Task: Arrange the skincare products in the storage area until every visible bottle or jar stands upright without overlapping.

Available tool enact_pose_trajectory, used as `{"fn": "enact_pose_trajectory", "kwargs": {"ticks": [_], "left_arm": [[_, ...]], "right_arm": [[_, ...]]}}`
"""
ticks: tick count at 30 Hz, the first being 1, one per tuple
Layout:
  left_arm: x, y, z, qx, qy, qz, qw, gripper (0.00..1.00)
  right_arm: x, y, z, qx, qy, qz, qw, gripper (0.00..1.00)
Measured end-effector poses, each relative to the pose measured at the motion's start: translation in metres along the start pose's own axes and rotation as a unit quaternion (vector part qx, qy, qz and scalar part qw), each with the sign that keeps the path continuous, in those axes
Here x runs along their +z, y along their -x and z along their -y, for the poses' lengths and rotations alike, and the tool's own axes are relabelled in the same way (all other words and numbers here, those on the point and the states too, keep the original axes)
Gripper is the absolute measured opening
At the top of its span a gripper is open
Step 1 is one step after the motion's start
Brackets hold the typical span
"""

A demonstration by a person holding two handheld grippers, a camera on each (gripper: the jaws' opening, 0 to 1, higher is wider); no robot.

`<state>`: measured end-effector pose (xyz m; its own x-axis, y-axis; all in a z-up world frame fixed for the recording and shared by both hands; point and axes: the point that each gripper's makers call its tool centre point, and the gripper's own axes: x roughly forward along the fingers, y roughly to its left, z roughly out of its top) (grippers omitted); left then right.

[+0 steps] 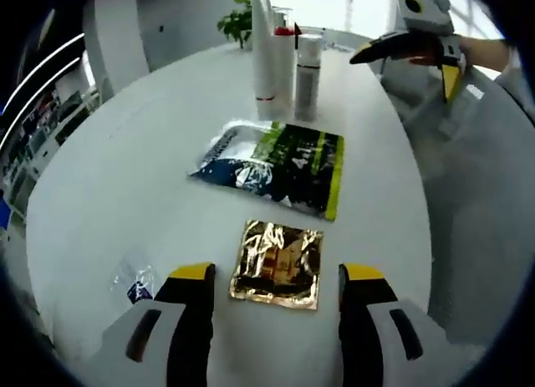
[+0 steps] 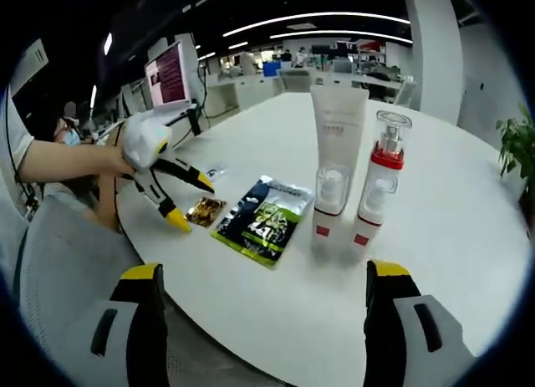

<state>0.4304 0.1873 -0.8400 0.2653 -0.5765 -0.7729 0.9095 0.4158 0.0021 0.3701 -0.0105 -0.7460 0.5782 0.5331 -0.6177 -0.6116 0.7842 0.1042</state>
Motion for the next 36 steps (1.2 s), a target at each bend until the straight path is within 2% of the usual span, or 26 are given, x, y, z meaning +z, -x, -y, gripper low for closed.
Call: {"fn": "enact_pose_trajectory", "kwargs": {"ticks": [5,13,17,20,24,28,30,34,36], "left_arm": [[0.001,-0.001,0.0,-0.001,-0.003,-0.003,1.0,0.46],[0.005,-0.003,0.002,-0.004,-0.034,-0.016,0.9993,0.43],[0.01,-0.002,-0.001,-0.002,-0.034,-0.013,0.9993,0.28],[0.007,-0.002,0.0,-0.008,-0.039,-0.022,0.999,0.39],[0.01,-0.001,0.004,-0.015,-0.044,-0.023,0.9987,0.45],[0.003,0.0,0.01,-0.029,-0.069,-0.058,0.9955,0.55],[0.0,0.001,0.008,-0.026,-0.089,-0.076,0.9928,0.57],[0.004,0.001,0.007,-0.023,-0.084,-0.076,0.9933,0.58],[0.007,0.003,0.001,-0.012,-0.087,-0.079,0.9931,0.57]], "right_arm": [[-0.001,0.0,0.0,0.0,-0.001,-0.002,1.0,0.99],[-0.002,-0.001,-0.001,0.0,0.0,-0.003,1.0,0.99],[-0.001,-0.001,0.0,0.0,0.0,-0.002,1.0,0.99],[-0.001,-0.001,0.0,0.0,-0.001,-0.001,1.0,0.99],[-0.001,-0.001,-0.001,0.001,0.0,-0.003,1.0,0.99],[-0.002,-0.001,0.0,0.001,-0.001,-0.004,1.0,0.99],[-0.003,-0.001,0.0,0.001,-0.001,-0.005,1.0,0.99],[-0.002,-0.001,0.001,-0.001,0.0,-0.002,1.0,0.99],[-0.002,-0.001,0.002,-0.002,-0.002,-0.001,1.0,0.99]]}}
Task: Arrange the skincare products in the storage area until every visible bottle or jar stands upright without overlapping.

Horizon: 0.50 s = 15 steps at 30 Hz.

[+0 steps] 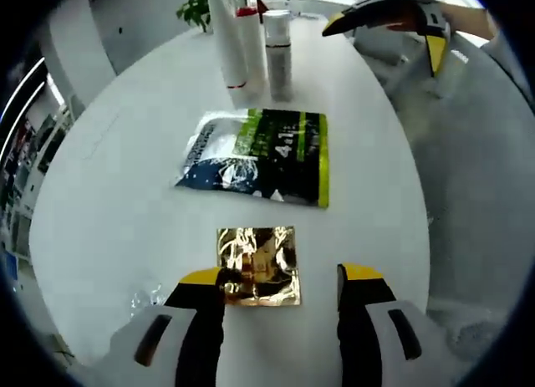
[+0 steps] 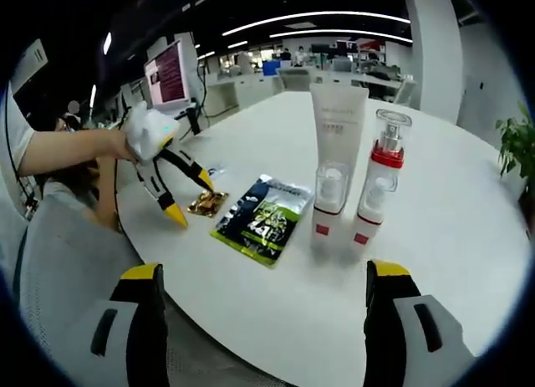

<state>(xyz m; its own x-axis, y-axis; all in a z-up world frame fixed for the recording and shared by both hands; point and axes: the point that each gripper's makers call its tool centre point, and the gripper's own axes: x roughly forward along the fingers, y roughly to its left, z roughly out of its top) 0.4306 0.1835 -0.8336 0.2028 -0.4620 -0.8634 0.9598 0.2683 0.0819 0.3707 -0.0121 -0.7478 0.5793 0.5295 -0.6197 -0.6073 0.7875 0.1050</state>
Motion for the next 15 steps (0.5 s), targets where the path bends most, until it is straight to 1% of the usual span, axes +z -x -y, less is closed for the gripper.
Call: {"fn": "enact_pose_trajectory", "kwargs": {"ticks": [1,3,4,5,6,7,10,13,15], "left_arm": [[0.0002,0.0,-0.003,0.003,-0.001,-0.002,1.0,0.57],[-0.0025,-0.0009,-0.009,0.01,-0.007,-0.016,0.9998,0.57],[-0.0068,-0.0018,-0.0118,0.012,-0.013,-0.033,0.9993,0.57],[-0.006,-0.0014,-0.0097,0.004,-0.018,-0.038,0.9991,0.56],[-0.0027,-0.0017,-0.0087,0.001,-0.007,-0.039,0.9992,0.56],[-0.0024,-0.0025,-0.0086,-0.002,-0.007,-0.042,0.9991,0.56],[-0.0039,-0.004,-0.006,-0.021,0.001,-0.057,0.9982,0.51],[-0.0043,-0.0041,-0.0104,-0.019,0.008,-0.062,0.9979,0.43],[-0.0063,-0.0045,-0.0096,-0.02,0.007,-0.065,0.9976,0.43]], "right_arm": [[0.0003,-0.0002,0.0001,0.0,-0.001,0.001,1.0,0.99],[0.0003,-0.0002,-0.0001,0.0,0.0,0.001,1.0,0.99],[-0.0001,-0.0004,-0.0004,0.0,0.001,-0.001,1.0,0.99],[0.0001,-0.0006,-0.001,0.001,0.001,-0.001,1.0,0.99],[-0.0002,-0.0006,-0.0009,0.001,0.002,-0.001,1.0,0.99],[-0.0003,-0.0005,-0.0007,0.001,0.002,-0.001,1.0,0.99],[-0.0001,-0.0004,-0.0002,0.0,0.002,-0.001,1.0,0.99],[0.0004,-0.0002,0.0001,0.0,0.001,0.0,1.0,0.99],[0.0004,-0.0003,0.0001,-0.001,0.002,0.0,1.0,0.99]]}}
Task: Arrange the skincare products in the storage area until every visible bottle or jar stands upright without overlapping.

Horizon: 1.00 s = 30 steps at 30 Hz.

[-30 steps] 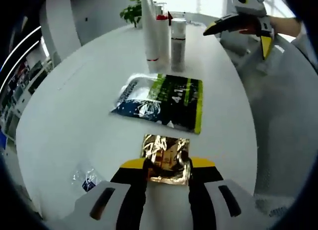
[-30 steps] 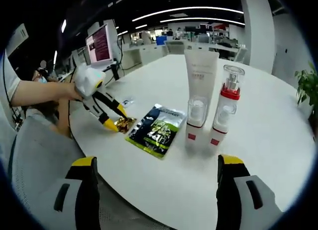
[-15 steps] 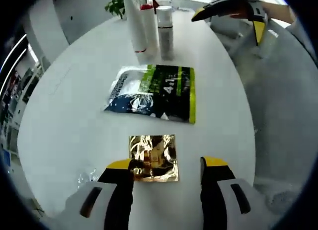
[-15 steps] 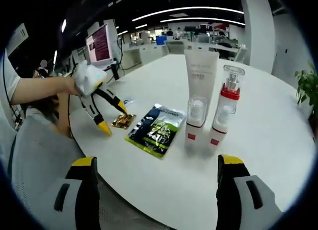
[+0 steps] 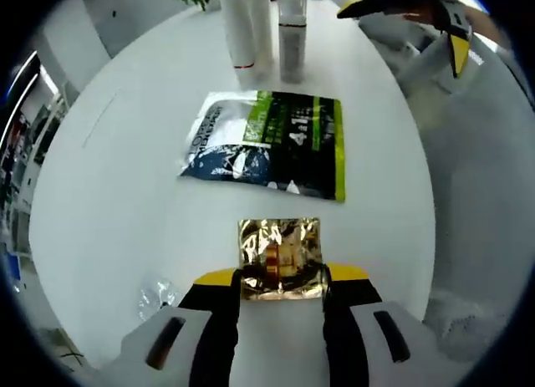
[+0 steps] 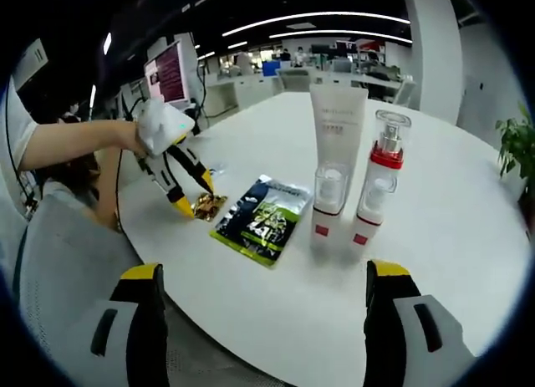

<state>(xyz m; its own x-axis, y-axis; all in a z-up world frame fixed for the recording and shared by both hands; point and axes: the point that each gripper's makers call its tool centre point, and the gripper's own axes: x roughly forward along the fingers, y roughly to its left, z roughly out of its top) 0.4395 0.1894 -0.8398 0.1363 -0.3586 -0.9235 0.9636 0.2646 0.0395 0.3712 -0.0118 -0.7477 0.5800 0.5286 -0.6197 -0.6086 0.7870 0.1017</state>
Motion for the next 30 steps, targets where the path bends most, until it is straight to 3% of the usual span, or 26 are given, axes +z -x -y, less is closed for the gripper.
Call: {"fn": "enact_pose_trajectory", "kwargs": {"ticks": [3,6,8,11,17,24,30], "left_arm": [[-0.001,0.0,0.002,-0.001,-0.007,-0.006,1.0,0.42],[-0.003,0.003,-0.004,0.006,-0.01,-0.005,0.9999,0.27],[-0.003,0.004,-0.005,0.004,-0.013,-0.004,0.9999,0.3],[-0.004,0.004,-0.004,-0.002,-0.014,-0.004,0.9999,0.43],[-0.011,0.004,-0.014,0.006,-0.016,-0.012,0.9998,0.51],[-0.008,-0.002,-0.014,-0.014,-0.024,-0.022,0.9994,0.43],[-0.009,-0.001,-0.014,-0.016,-0.023,-0.025,0.9993,0.43]], "right_arm": [[0.0,0.0,-0.001,0.0,0.001,0.0,1.0,0.99],[0.001,0.0,-0.001,0.0,0.001,0.001,1.0,0.99],[0.001,0.0,-0.001,0.0,0.0,0.002,1.0,0.99],[0.001,0.0,-0.001,0.0,0.001,0.001,1.0,0.99],[0.001,0.0,-0.002,0.001,0.001,-0.001,1.0,0.99],[0.0,0.0,-0.002,0.002,0.001,-0.004,1.0,0.99],[-0.001,-0.001,-0.004,0.005,0.003,-0.006,1.0,0.99]]}}
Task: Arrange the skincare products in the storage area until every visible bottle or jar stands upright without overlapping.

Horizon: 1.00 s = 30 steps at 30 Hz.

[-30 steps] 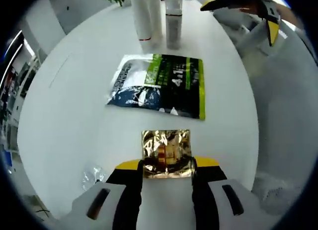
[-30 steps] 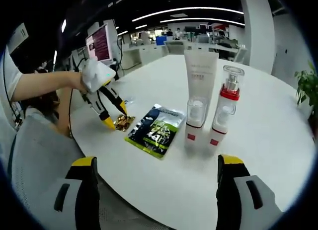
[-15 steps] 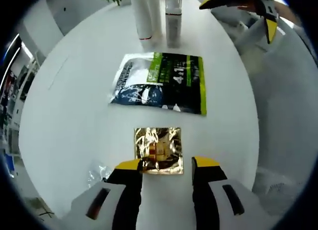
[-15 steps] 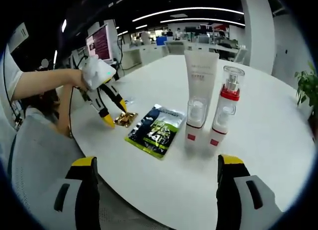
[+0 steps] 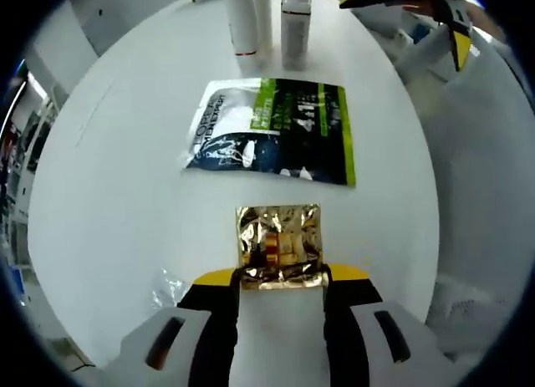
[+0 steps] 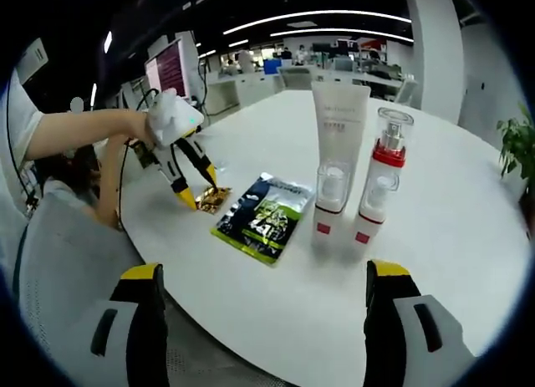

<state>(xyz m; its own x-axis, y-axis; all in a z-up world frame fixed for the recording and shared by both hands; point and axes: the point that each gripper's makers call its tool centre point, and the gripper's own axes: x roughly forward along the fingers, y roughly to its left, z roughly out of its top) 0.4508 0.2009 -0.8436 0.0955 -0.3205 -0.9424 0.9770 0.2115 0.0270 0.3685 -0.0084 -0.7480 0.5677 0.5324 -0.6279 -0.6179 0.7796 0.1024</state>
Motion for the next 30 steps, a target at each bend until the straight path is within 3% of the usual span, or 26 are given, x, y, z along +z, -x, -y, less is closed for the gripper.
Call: {"fn": "enact_pose_trajectory", "kwargs": {"ticks": [3,5,6,7,10,13,14,16,18,19,23,26,30], "left_arm": [[0.0,0.001,0.002,0.002,0.003,0.006,1.0,0.43],[-0.001,0.002,0.0,0.003,0.006,0.013,0.9999,0.43],[-0.002,0.002,0.0,0.004,0.008,0.017,0.9998,0.43],[-0.002,0.002,0.0,0.006,0.011,0.023,0.9997,0.42],[-0.003,0.003,0.001,0.01,0.02,0.036,0.9991,0.42],[-0.005,0.004,0.0,0.015,0.03,0.053,0.998,0.42],[-0.005,0.004,0.001,0.016,0.033,0.058,0.9977,0.42],[-0.006,0.005,0.001,0.019,0.035,0.069,0.9968,0.42],[-0.005,0.006,0.003,0.021,0.038,0.079,0.9959,0.42],[-0.005,0.006,0.003,0.023,0.04,0.083,0.9955,0.42],[-0.007,0.007,-0.001,0.025,0.044,0.092,0.9944,0.42],[-0.006,0.006,0.0,0.026,0.045,0.096,0.9941,0.42],[-0.005,0.006,0.001,0.026,0.047,0.099,0.9936,0.42]], "right_arm": [[0.001,0.0,-0.009,0.017,0.008,-0.004,0.9998,0.95],[0.005,-0.002,-0.034,0.071,-0.032,0.002,0.9969,0.85],[0.012,-0.007,-0.053,0.117,-0.06,0.013,0.9912,0.81],[0.016,-0.012,-0.063,0.139,-0.068,0.012,0.9878,0.76],[0.031,-0.049,-0.082,0.162,-0.04,0.001,0.9859,0.64],[0.045,-0.095,-0.087,0.151,-0.035,-0.008,0.9879,0.47],[0.048,-0.108,-0.086,0.143,-0.06,-0.012,0.9879,0.41],[0.052,-0.136,-0.085,0.135,-0.113,-0.022,0.9842,0.36],[0.05,-0.162,-0.075,0.106,-0.117,-0.034,0.9869,0.34],[0.049,-0.169,-0.074,0.095,-0.098,-0.045,0.9896,0.31],[0.05,-0.19,-0.069,0.088,-0.113,-0.055,0.9882,0.23],[0.044,-0.196,-0.076,0.105,-0.142,-0.072,0.9817,0.23],[0.039,-0.202,-0.08,0.12,-0.173,-0.078,0.9744,0.11]]}}
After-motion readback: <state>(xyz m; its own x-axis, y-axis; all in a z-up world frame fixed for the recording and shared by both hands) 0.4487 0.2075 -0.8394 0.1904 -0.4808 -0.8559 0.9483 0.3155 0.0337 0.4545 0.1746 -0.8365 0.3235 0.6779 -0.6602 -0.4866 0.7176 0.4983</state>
